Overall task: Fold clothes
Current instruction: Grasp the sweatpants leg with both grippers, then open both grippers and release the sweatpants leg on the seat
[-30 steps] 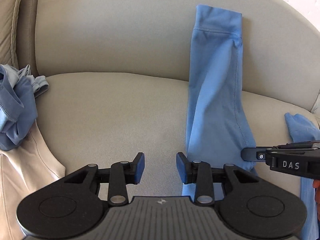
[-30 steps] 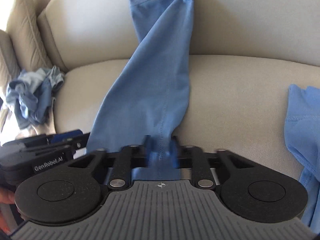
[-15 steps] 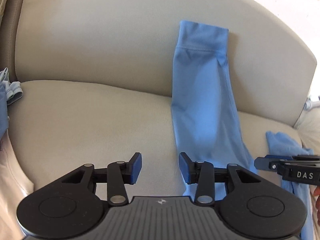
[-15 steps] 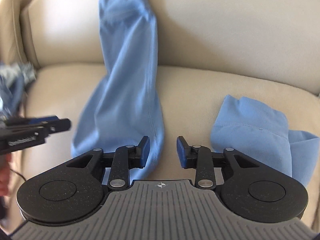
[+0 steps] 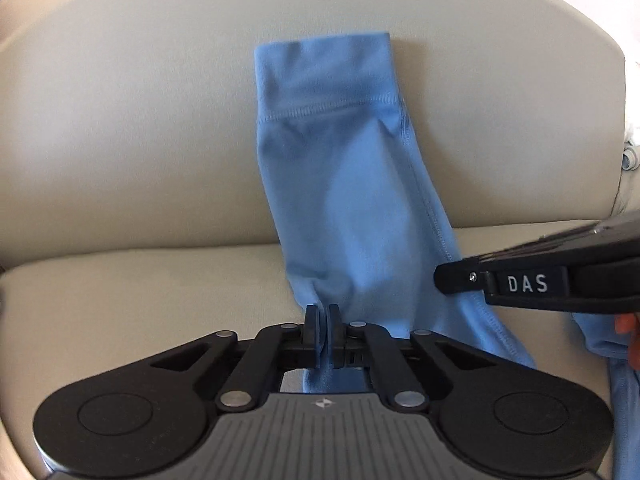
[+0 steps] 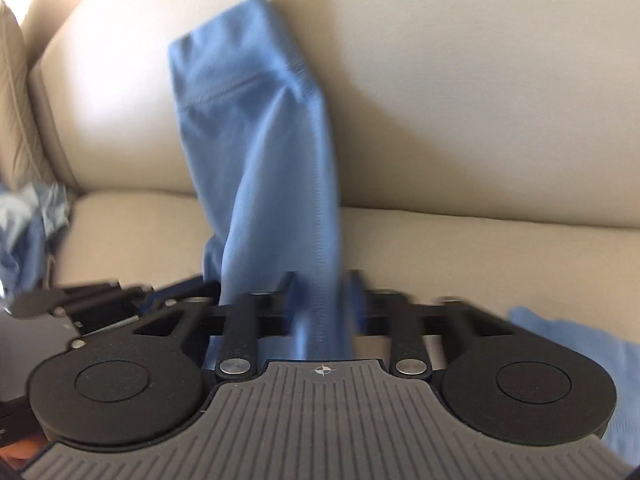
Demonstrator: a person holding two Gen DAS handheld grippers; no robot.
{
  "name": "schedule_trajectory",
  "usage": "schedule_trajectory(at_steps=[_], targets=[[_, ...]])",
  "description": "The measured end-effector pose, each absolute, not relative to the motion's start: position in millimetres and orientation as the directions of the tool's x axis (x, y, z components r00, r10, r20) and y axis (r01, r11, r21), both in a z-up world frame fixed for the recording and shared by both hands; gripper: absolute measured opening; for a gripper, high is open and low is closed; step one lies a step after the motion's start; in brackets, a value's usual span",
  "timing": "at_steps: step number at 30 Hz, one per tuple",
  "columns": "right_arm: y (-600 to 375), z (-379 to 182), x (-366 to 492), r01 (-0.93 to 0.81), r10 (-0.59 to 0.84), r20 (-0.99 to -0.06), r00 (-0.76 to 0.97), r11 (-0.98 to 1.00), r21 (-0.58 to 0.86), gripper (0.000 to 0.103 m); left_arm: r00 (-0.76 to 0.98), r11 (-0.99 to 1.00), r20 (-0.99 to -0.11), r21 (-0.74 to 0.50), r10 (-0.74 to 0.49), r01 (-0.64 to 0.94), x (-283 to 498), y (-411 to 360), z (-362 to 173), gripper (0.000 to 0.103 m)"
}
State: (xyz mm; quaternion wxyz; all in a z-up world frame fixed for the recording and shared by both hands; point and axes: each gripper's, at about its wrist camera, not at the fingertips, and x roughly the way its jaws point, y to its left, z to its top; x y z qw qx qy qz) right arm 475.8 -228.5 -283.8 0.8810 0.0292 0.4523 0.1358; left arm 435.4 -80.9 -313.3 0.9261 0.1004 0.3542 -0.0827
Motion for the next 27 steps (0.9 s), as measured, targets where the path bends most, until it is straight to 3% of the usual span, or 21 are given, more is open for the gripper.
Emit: schedule_trajectory(at_steps=[3, 5, 7, 10, 13, 16, 21, 23, 25, 27], targets=[[-210.3, -265.8, 479.2, -0.283, 0.280, -0.720, 0.636, 0.952, 0.120, 0.001, 0.804, 0.963, -0.595, 0.224, 0.013, 0.151, 436.9, -68.0, -298.5, 0.002], [-199.9, -269.2, 486.6, -0.287, 0.267, -0.711, 0.650, 0.953, 0.096, 0.002, 0.756, 0.950, -0.652, 0.269, 0.059, 0.158, 452.4, -66.2, -314.0, 0.003], [-185.8, -286.6, 497.6, -0.278, 0.201, -0.760, 0.618, 0.960, 0.028, 0.019, 0.689, 0.929, -0.714, 0.328, 0.123, 0.174, 464.5, -70.3, -338.5, 0.010], [-176.7, -303.7, 501.7, -0.246, 0.123, -0.817, 0.563, 0.969, -0.024, 0.039, 0.710, 0.921, -0.686, 0.361, 0.157, 0.145, 460.0, -74.5, -339.5, 0.021], [-188.6, -284.8, 488.7, -0.224, 0.125, -0.811, 0.571, 0.975, -0.008, 0.049, 0.736, 0.938, -0.659, 0.332, 0.156, 0.099, 445.6, -63.3, -318.5, 0.031], [-221.6, -254.0, 463.0, -0.219, 0.220, -0.802, 0.555, 0.969, 0.114, 0.056, 0.737, 0.960, -0.669, 0.257, 0.095, 0.109, 421.8, -42.8, -293.4, 0.031], [-258.7, -220.9, 390.6, -0.240, 0.280, -0.879, 0.387, 0.951, 0.197, 0.054, 0.661, 0.941, -0.750, 0.232, 0.012, 0.245, 369.1, -39.6, -263.2, 0.031], [-262.3, -213.5, 353.1, -0.276, 0.297, -0.891, 0.343, 0.939, 0.207, 0.044, 0.627, 0.933, -0.779, 0.225, -0.001, 0.281, 346.5, -40.9, -256.2, 0.025], [-258.4, -206.8, 302.4, -0.330, 0.364, -0.878, 0.312, 0.908, 0.259, 0.017, 0.560, 0.926, -0.827, 0.173, -0.048, 0.335, 316.8, -46.1, -256.7, 0.018], [-245.7, -213.4, 265.3, -0.370, 0.432, -0.853, 0.293, 0.874, 0.316, 0.017, 0.505, 0.927, -0.859, 0.116, -0.087, 0.358, 289.0, -49.7, -267.8, 0.016]])
